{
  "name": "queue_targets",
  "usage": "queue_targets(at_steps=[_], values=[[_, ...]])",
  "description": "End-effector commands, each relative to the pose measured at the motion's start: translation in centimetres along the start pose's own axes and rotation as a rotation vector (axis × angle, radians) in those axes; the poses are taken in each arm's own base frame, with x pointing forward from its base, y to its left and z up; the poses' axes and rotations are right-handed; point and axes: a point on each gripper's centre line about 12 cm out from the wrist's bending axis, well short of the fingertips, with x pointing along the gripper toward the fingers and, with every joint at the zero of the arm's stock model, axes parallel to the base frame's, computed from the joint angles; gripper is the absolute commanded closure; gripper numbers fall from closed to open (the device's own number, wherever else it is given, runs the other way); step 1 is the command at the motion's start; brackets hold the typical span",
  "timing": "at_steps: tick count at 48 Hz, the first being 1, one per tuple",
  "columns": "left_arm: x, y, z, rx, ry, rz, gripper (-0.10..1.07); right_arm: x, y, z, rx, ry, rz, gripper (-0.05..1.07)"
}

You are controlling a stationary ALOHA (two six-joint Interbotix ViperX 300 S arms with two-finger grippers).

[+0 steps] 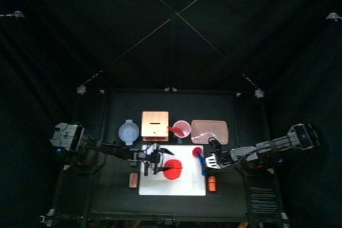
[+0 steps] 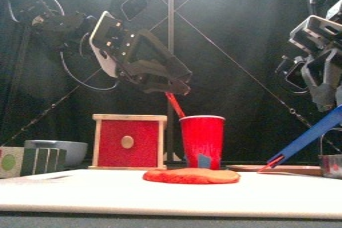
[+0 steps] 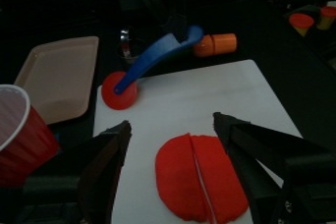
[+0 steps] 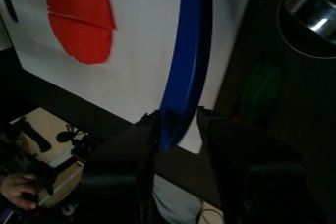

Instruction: Grab bottom half of cut dough

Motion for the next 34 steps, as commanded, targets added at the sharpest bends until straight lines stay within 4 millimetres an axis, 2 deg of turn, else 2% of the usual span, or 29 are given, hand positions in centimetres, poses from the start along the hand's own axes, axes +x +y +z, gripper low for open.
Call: queue_targets(at_steps=[1, 7, 18, 25, 34], values=[[-0.3, 0.2, 1.3, 0.003, -0.041, 0.005, -0.01, 0.0, 1.3, -0.1, 0.000, 0.002, 0.040, 0.28], [-0.5, 0.2, 1.1, 0.004, -0.037, 0.003, -0.01, 1.0, 1.1, -0.2, -0.006, 0.004, 0.004, 0.27], [-0.9, 0.5, 1.1, 0.001, -0.037, 0.010, -0.01, 1.5, 1.5, -0.3, -0.085, -0.010, 0.010, 0.27], [-1.1, 0.5, 1.0, 0.001, -0.036, 0.011, -0.01, 1.7, 3.1, 0.2, -0.224, -0.062, 0.052, 0.28], [-1.1, 0.6, 1.1, 0.000, -0.039, 0.013, -0.01, 3.9, 5.9, 2.0, -0.391, -0.143, 0.064, 0.28]])
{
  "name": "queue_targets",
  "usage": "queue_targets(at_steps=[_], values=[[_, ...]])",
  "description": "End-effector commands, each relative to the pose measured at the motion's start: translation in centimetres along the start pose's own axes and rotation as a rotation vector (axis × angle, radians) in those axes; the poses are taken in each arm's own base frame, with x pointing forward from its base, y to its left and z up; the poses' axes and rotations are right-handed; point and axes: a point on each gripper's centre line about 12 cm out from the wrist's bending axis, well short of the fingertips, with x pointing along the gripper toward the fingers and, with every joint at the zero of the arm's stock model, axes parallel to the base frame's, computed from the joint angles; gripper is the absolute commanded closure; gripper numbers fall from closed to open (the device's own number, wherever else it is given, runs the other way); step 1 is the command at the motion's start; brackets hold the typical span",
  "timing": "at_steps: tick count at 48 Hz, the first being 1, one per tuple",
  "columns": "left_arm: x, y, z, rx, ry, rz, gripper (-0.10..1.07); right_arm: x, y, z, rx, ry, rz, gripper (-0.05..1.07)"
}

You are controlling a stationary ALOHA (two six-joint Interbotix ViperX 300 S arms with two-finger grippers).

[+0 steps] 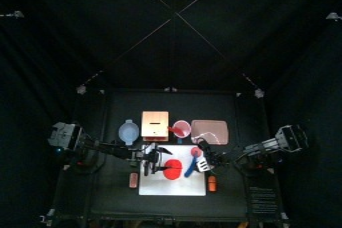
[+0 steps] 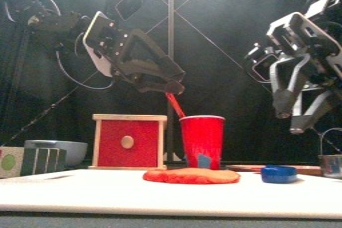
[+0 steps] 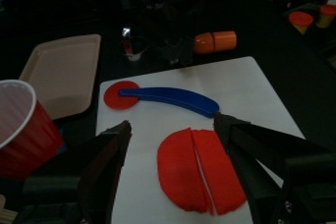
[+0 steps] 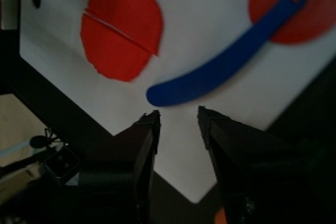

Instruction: Grab bottom half of cut dough

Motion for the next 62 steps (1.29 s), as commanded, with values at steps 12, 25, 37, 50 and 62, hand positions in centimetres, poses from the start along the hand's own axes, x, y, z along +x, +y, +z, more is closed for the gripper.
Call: queue_targets(at_steps=[12, 25, 37, 50, 62], values=[[-0.9, 0.3, 1.0, -0.004, -0.034, 0.009, -0.01, 4.0, 2.7, 2.0, -0.085, -0.038, 0.043, 0.29], [-1.8, 0.4, 0.9, -0.006, -0.036, 0.009, -0.01, 5.8, 1.7, 1.2, -0.048, -0.003, 0.032, 0.29], [-2.8, 0.5, 1.2, -0.008, -0.051, 0.013, -0.01, 5.8, 0.7, 0.1, -0.056, 0.020, 0.005, 0.29], [-3.0, 0.5, 1.2, -0.012, -0.050, 0.013, -0.01, 4.4, 1.3, -1.4, -0.114, 0.037, 0.021, 0.29], [-3.3, -0.1, 2.8, -0.020, -0.099, 0.001, -0.01, 1.0, 3.4, -0.5, -0.332, -0.045, 0.110, 0.29]])
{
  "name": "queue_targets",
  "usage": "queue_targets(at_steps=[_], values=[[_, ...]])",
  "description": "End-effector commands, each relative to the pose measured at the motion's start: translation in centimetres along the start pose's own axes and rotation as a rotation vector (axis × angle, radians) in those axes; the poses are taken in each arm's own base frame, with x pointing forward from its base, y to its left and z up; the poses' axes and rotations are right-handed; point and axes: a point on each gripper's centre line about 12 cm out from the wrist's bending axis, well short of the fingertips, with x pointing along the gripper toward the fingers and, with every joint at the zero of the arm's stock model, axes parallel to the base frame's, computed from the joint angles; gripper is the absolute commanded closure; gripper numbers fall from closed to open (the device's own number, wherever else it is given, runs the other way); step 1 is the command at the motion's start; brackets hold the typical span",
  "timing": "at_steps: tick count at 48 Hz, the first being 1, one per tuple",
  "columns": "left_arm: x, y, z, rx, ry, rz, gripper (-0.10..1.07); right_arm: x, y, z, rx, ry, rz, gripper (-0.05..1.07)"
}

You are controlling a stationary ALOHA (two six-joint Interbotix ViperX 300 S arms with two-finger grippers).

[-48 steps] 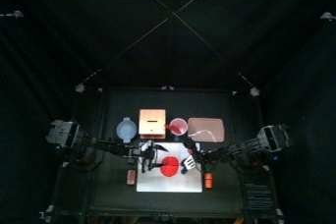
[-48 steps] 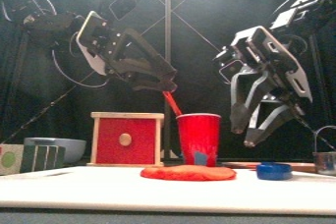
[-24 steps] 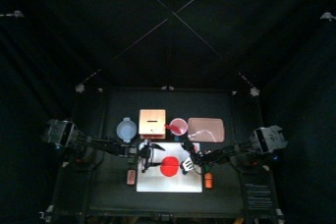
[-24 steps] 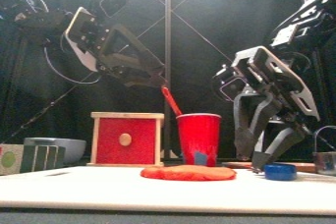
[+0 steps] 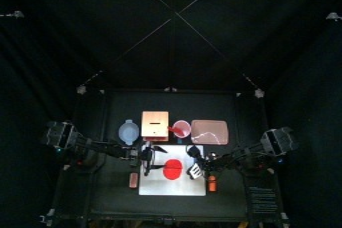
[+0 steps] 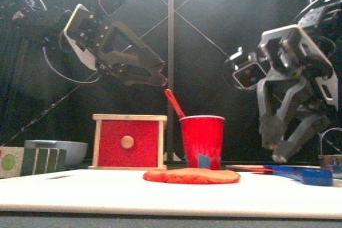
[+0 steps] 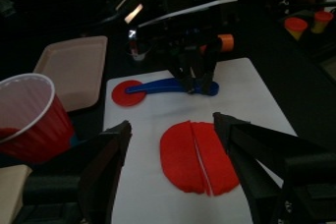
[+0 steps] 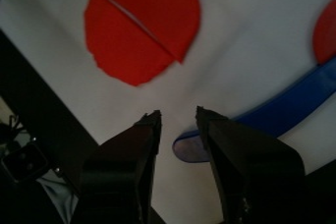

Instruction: Grab bottom half of cut dough

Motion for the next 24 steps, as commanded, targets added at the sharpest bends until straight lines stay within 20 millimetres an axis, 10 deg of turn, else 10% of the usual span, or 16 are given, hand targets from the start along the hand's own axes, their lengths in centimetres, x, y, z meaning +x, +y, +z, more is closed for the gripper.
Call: queue_targets(at_steps=[1, 24], values=[[-0.2, -0.4, 2.1, -0.008, -0.070, -0.006, -0.01, -2.3, 1.7, 1.5, -0.109, -0.074, 0.068, 0.29], [-2.7, -0.6, 2.5, -0.100, -0.105, 0.022, -0.01, -9.1, 3.3, 3.7, -0.510, -0.326, 0.136, 0.29]])
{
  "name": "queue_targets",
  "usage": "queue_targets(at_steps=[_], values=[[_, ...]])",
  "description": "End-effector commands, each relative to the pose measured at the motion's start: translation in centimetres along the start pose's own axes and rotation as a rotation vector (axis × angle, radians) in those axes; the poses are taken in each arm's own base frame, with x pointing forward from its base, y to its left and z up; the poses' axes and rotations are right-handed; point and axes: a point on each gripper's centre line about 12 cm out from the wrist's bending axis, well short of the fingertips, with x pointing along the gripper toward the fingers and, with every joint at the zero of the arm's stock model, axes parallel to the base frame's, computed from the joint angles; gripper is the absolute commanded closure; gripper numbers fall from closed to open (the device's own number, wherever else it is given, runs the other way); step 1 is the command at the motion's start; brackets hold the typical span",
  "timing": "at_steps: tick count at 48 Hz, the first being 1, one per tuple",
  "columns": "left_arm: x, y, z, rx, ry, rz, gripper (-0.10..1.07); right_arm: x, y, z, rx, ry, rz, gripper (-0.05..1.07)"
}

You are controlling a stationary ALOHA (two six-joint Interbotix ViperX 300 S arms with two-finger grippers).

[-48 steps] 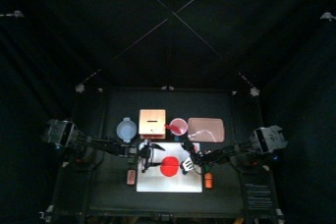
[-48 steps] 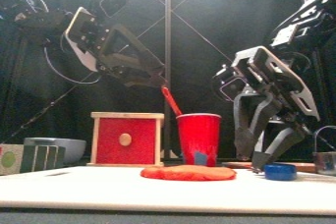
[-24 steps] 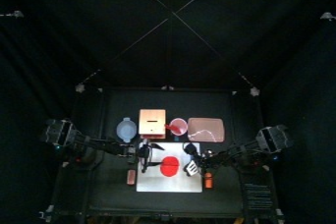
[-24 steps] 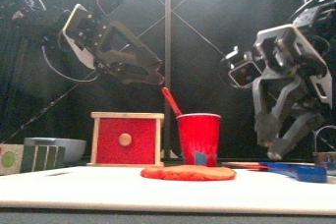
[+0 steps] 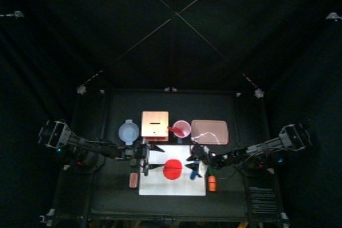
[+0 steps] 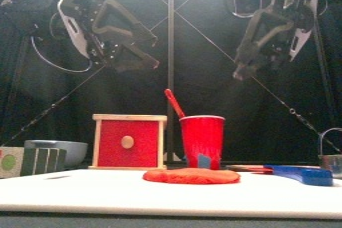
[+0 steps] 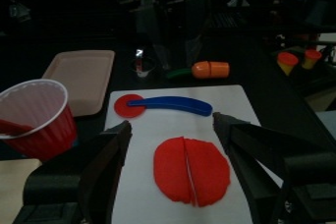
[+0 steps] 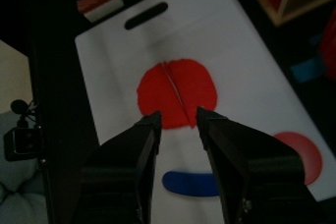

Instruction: Grab bottom half of cut dough

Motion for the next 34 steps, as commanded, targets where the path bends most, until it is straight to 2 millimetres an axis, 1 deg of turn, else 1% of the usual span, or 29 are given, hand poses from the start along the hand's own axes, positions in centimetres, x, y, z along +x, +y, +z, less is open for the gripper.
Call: queue_targets(at_steps=[1, 11, 14, 25, 34], values=[[-0.3, 0.0, 1.0, -0.003, -0.042, 0.003, -0.01, -1.5, 0.4, 0.9, -0.025, -0.051, 0.029, 0.29], [-1.0, 0.1, 2.3, -0.005, -0.086, 0.002, 0.00, -2.8, 0.0, 0.9, -0.046, -0.079, 0.040, 0.29], [-1.2, 0.2, 2.4, -0.008, -0.091, 0.004, -0.01, -3.1, -0.1, 0.8, -0.045, -0.084, 0.044, 0.29], [-1.5, 0.3, 1.9, -0.006, -0.079, 0.006, 0.00, -3.7, -0.9, 0.3, -0.048, -0.090, 0.028, 0.29], [-1.5, 0.4, 1.8, -0.008, -0.077, 0.011, -0.01, -3.7, -1.1, 0.2, -0.049, -0.089, 0.021, 0.29]])
